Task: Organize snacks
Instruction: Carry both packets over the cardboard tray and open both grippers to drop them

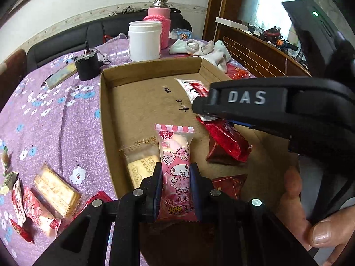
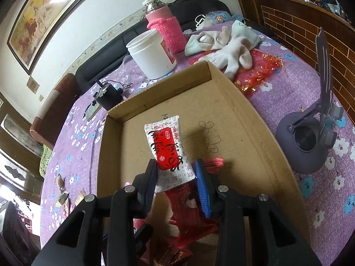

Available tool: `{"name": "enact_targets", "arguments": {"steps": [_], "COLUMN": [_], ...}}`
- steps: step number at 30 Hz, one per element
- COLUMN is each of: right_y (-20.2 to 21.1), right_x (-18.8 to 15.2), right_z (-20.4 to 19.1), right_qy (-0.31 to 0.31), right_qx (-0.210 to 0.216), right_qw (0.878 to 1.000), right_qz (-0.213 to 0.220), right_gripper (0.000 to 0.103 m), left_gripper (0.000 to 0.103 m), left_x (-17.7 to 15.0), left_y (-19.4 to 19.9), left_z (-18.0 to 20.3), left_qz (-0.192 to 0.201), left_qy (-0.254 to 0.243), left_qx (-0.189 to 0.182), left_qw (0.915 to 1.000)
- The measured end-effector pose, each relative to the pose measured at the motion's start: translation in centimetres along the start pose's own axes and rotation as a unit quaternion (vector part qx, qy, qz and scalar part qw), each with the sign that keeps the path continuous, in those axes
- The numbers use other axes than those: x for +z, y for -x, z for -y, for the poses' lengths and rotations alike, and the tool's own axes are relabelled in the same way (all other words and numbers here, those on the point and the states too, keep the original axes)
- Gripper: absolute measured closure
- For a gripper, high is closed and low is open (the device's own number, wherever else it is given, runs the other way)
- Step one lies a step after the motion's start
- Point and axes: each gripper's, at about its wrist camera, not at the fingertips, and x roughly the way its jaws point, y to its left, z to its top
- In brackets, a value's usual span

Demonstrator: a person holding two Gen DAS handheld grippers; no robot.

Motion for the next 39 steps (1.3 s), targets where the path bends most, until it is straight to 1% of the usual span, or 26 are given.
{"name": "enact_targets", "arguments": {"steps": [12, 28, 34, 39], "right_y": [0.0, 0.1, 0.3, 0.9], "right_x": [0.0, -0.1, -0.1, 0.0], "right_z": [-0.1, -0.3, -0.2, -0.1], "right_qy": [0.002, 0.01, 0.006, 0.001], "right_qx": [-0.005, -0.01, -0.009, -0.005], "right_qw": [1.0, 1.0, 1.0, 1.0], "right_qz": [0.001, 0.007, 0.011, 0.023], "right_gripper": [0.07, 0.069, 0.069, 0.069], "left_gripper": [0.08, 0.08, 0.08, 0.08], "left_x": [-0.1, -0.5, -0.5, -0.4], "left_y": [0.0, 0.3, 0.6, 1.3], "left_z": [-0.1, 0.5, 0.3, 0.1], "left_qz": [0.004, 0.014, 0.016, 0.028], "left_qy": [0.0, -0.018, -0.013, -0.008], "left_qx": [0.008, 0.013, 0.011, 0.014], "left_qw": [1.0, 0.9997, 0.9997, 0.9995]}}
